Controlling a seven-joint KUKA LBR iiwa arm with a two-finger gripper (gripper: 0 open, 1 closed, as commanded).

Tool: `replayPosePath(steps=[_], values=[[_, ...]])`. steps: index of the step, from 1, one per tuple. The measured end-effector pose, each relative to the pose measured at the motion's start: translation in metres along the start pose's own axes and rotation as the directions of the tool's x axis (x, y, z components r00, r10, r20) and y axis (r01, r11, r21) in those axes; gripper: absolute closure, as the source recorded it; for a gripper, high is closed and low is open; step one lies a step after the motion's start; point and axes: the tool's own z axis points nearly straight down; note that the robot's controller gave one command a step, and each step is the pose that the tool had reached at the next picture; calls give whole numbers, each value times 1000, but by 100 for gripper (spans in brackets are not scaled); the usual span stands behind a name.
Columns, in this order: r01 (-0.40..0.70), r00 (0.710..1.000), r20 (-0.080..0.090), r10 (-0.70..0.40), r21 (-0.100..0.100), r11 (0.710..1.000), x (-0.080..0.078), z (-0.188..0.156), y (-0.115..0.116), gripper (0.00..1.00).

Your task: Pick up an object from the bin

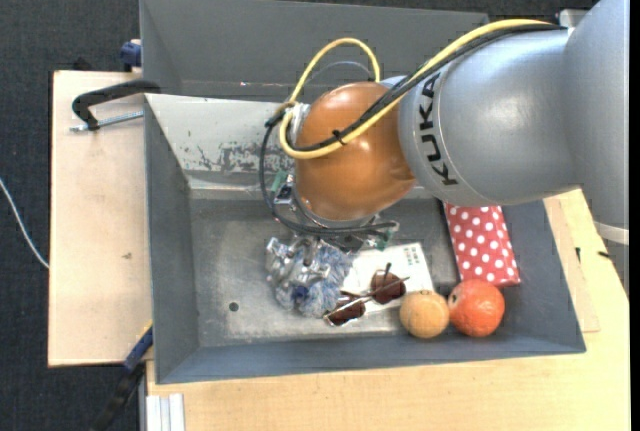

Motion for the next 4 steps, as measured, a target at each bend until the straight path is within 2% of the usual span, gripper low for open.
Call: replayPosePath(steps=[1,2,3,4], values=[[0,1000,3,0,3,1000,-8,-17,4,100],[0,1000,2,0,3,1000,-8,-17,4,100],[-1,1000,-2,1,-1,1000,-6,-65,1,100],[5,1000,10,-5,11,1000,-15,-79,-4,100]])
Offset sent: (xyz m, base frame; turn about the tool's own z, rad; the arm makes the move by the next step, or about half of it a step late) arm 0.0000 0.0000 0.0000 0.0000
